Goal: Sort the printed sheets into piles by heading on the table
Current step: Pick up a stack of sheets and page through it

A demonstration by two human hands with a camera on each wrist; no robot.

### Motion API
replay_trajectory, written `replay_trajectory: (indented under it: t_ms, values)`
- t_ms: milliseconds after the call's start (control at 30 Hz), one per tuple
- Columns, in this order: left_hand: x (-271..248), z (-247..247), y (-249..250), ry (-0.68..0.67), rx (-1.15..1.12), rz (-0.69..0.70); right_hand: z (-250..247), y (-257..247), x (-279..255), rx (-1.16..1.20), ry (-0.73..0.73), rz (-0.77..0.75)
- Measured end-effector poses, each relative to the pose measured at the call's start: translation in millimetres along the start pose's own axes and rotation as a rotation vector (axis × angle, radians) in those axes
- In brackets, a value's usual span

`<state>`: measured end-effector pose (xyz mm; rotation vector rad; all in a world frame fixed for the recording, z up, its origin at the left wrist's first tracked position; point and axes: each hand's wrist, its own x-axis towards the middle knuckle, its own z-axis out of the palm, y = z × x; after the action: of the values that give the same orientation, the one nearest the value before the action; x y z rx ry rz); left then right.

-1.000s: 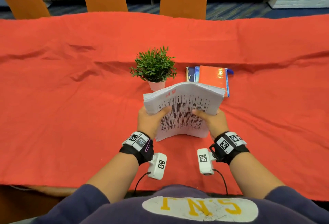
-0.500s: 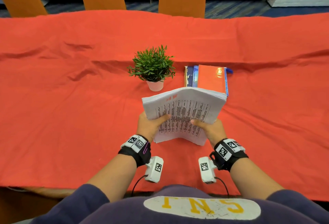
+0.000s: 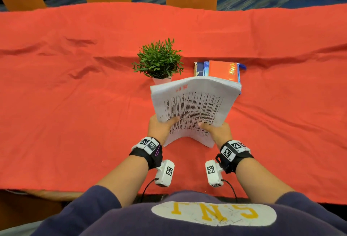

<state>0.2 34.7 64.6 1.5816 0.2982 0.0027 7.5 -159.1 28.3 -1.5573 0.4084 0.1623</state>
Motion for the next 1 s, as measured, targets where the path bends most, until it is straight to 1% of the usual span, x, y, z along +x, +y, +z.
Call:
replay_trajectory:
  t_ms: [33,67,100,167,200,267,300,333,367,400,433,467,500,600,733,800,900,933,1000]
  values:
    - [1,-1,3,-0.005,0.043,0.01,-3,-6,0,0.014,-0.014,-0.022]
    - [4,-3,7,-0.011,0.082,0.018,-9,-16,1,0.016,-0.005,-0.078]
    - [5,-5,13,-0.02,0.129,0.032,-16,-29,2,-0.019,0.043,-0.171]
    - [9,-10,23,-0.039,0.233,0.089,-33,-62,4,-0.16,0.163,-0.415]
    - [12,-12,29,-0.046,0.297,0.135,-39,-82,4,-0.229,0.177,-0.538]
    - [17,-12,41,-0.064,0.465,0.22,-43,-120,-2,-0.4,0.126,-0.76]
    - [18,-11,48,-0.086,0.554,0.257,-39,-138,-5,-0.524,0.095,-0.839]
    - [18,-9,55,-0.119,0.655,0.296,-34,-152,-7,-0.645,0.061,-0.887]
    - [17,-7,62,-0.148,0.755,0.328,-29,-162,-9,-0.733,-0.011,-0.891]
    - [15,-4,67,-0.163,0.844,0.348,-26,-169,-9,-0.785,-0.098,-0.844]
    - [13,-2,72,-0.167,0.887,0.365,-24,-172,-9,-0.798,-0.198,-0.781]
    - [11,-2,75,-0.171,0.893,0.371,-25,-170,-7,-0.769,-0.269,-0.705]
    - [11,-4,75,-0.185,0.867,0.374,-29,-166,-5,-0.719,-0.296,-0.641]
    - [15,-28,68,-0.234,0.756,0.296,-48,-145,1,-0.516,-0.227,-0.501]
    - [12,-71,43,-0.244,0.467,0.106,-77,-98,10,-0.18,-0.146,-0.251]
    - [8,-76,25,-0.163,0.288,0.038,-83,-69,13,-0.091,-0.13,-0.168]
    - [4,-67,11,0.041,0.045,0.008,-80,-36,15,0.063,-0.128,-0.079]
    - [4,-64,10,0.087,0.002,0.018,-78,-26,16,0.106,-0.128,-0.065]
    - [3,-60,7,0.115,-0.028,0.042,-77,-11,16,0.145,-0.118,-0.046]
